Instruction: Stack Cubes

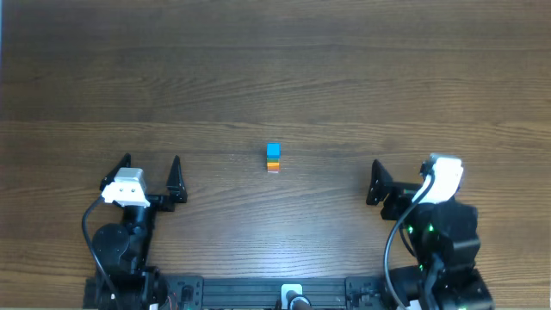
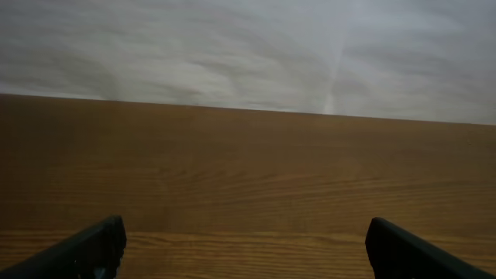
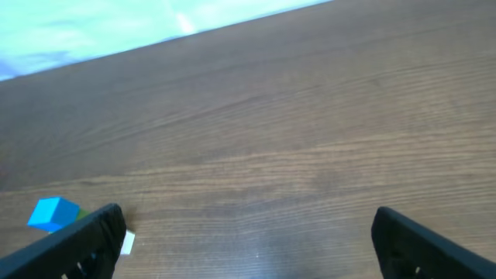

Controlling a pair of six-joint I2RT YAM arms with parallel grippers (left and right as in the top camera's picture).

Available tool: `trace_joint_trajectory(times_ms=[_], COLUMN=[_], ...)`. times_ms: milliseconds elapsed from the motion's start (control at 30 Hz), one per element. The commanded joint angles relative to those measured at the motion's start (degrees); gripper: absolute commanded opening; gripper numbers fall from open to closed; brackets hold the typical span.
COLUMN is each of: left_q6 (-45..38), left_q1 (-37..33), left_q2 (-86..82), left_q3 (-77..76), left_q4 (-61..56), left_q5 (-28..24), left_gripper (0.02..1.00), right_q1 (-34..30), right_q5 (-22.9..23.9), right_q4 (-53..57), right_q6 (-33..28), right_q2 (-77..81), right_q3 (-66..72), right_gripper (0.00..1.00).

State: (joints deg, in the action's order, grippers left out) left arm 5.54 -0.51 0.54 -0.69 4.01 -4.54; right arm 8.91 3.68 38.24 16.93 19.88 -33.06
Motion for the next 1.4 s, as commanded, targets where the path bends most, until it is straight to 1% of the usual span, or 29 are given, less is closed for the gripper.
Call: trace_joint_trajectory(times_ms=[33, 100, 200, 267, 333, 433, 500, 733, 933, 1000, 1033, 1133, 1400], left_q6=[-0.8, -0.8, -0.8, -0.8, -0.8, -0.8, -0.8, -0.8, -0.8, -0.8, -0.8, -0.8, -0.8], left_q1=[-0.4, -0.4, -0.4, -0.4, -0.4, -0.4, -0.4, -0.4, -0.4, -0.4, -0.4, -0.4, -0.4], left_q2=[-0.4, -0.4, -0.4, -0.4, -0.4, -0.4, -0.4, -0.4, -0.4, -0.4, -0.4, -0.4, -0.4], left_q3=[0.3, 0.3, 0.3, 0.3, 0.3, 0.3, 0.3, 0.3, 0.3, 0.3, 0.3, 0.3, 0.3], left_q4=[0.0, 0.0, 0.0, 0.0, 0.0, 0.0, 0.0, 0.0, 0.0, 0.0, 0.0, 0.0, 0.0], left_q5=[-0.4, -0.4, -0.4, -0.4, -0.4, -0.4, -0.4, -0.4, -0.4, -0.4, -0.4, -0.4, -0.4], left_gripper=[0.998, 1.000, 1.000, 1.000, 1.000, 1.000, 1.000, 1.000, 1.000, 1.000, 1.000, 1.000, 1.000], right_q1=[-1.5, -2.8, -3.9, -4.9, -6.0, -6.0, -6.0, -6.0, -6.0, -6.0, -6.0, -6.0, -6.0], right_q5=[-1.9, -2.7, -4.1, -4.1, -4.3, -4.0, -2.2, -2.1, -2.4, -2.9, -4.4, -7.0, -6.8], right_q4=[-5.1, -6.8, -9.0, -10.2, -15.7, -19.1, -19.4, -22.0, -29.6, -32.3, -33.2, -34.2, -34.2], right_q6=[-7.3, -10.4, -10.6, -10.6, -10.6, -10.6, -10.6, -10.6, -10.7, -12.9, -15.0, -19.3, -19.8], right_q2=[-9.4, -13.8, -17.6, -19.7, -19.5, -19.5, -19.5, -19.6, -19.6, -19.6, -19.6, -19.6, -19.6], right_q3=[6.8, 9.5, 11.6, 13.2, 16.2, 18.8, 20.3, 24.3, 30.2, 32.0, 32.3, 32.8, 32.8], right_gripper=[0.993, 0.991, 0.991, 0.991, 0.993, 0.993, 0.993, 0.993, 0.991, 0.993, 0.993, 0.993, 0.993])
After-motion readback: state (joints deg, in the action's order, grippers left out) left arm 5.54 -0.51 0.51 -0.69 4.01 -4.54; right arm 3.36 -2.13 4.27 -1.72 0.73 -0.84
